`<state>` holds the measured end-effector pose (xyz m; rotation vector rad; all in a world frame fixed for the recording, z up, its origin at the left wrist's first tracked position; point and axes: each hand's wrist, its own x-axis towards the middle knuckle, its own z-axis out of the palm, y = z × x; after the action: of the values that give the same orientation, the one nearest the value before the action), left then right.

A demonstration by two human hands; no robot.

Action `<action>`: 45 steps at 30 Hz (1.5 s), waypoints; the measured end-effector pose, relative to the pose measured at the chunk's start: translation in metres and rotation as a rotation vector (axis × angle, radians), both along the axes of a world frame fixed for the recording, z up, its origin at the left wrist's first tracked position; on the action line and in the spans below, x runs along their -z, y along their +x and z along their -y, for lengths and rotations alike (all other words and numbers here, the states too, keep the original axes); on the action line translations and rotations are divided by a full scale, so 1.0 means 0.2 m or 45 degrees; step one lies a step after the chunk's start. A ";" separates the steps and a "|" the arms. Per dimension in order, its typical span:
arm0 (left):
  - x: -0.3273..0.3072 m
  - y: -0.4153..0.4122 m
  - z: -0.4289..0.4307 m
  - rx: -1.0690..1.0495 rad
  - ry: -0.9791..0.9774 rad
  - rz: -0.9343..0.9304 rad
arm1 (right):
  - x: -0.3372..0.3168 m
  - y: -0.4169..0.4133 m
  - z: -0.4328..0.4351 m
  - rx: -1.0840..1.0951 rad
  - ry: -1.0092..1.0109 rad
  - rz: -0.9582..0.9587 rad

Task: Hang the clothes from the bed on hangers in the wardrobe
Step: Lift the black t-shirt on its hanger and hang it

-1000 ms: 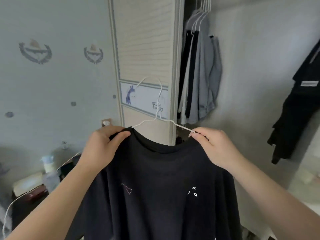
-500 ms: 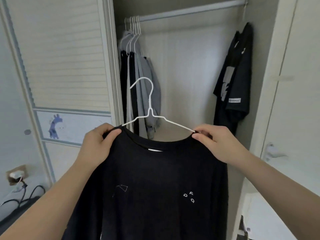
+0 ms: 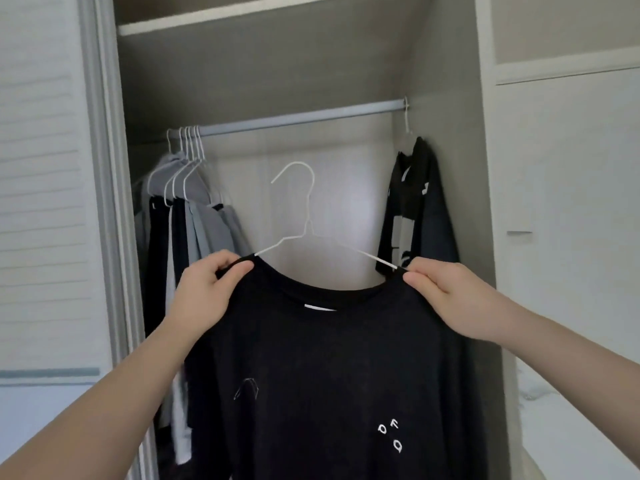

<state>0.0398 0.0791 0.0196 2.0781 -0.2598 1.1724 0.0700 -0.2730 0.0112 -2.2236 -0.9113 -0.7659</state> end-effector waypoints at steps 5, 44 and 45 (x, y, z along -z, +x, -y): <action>-0.18 0.41 0.01 0.072 -0.013 0.052 | -0.24 0.18 -0.06 0.137 0.086 0.136; -1.23 2.09 0.16 0.609 -0.255 0.275 | -1.40 1.00 -0.98 1.066 -0.008 0.417; -1.23 2.10 0.15 0.671 -0.302 0.240 | -1.40 1.02 -1.02 1.070 -0.009 0.395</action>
<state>0.4600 0.0482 0.2649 1.5609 -0.6777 1.0114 0.2738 -0.0691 0.2906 -2.5215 -0.0460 -1.5034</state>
